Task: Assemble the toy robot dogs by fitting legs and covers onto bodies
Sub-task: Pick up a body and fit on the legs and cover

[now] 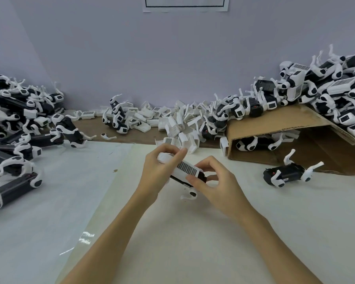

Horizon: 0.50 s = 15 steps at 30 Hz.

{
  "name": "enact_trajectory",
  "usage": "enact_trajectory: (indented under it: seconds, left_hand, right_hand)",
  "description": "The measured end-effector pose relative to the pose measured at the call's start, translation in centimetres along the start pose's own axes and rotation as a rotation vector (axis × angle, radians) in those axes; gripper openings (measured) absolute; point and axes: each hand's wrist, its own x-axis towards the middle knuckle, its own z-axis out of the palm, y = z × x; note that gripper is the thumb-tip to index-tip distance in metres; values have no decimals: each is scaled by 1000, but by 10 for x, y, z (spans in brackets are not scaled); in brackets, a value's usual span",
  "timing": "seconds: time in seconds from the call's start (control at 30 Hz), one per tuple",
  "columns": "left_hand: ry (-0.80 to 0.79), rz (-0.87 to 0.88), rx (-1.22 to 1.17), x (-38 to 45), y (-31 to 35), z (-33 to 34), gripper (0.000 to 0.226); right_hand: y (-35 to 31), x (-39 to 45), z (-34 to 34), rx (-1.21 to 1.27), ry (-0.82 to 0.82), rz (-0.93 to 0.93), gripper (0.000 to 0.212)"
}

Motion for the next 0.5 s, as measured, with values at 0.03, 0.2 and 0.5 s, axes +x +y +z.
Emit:
enact_trajectory:
  seconds: [0.03, 0.2, 0.5]
  left_hand:
    - [-43, 25, 23, 0, 1, -2, 33]
    - [-190, 197, 74, 2, 1, -7, 16]
    - [-209, 423, 329, 5, 1, -15, 52]
  right_hand:
    - [0, -1, -3, 18, -52, 12, 25]
    - [-9, -2, -12, 343, -326, 198, 39]
    - [-7, -3, -13, -37, 44, -88, 33]
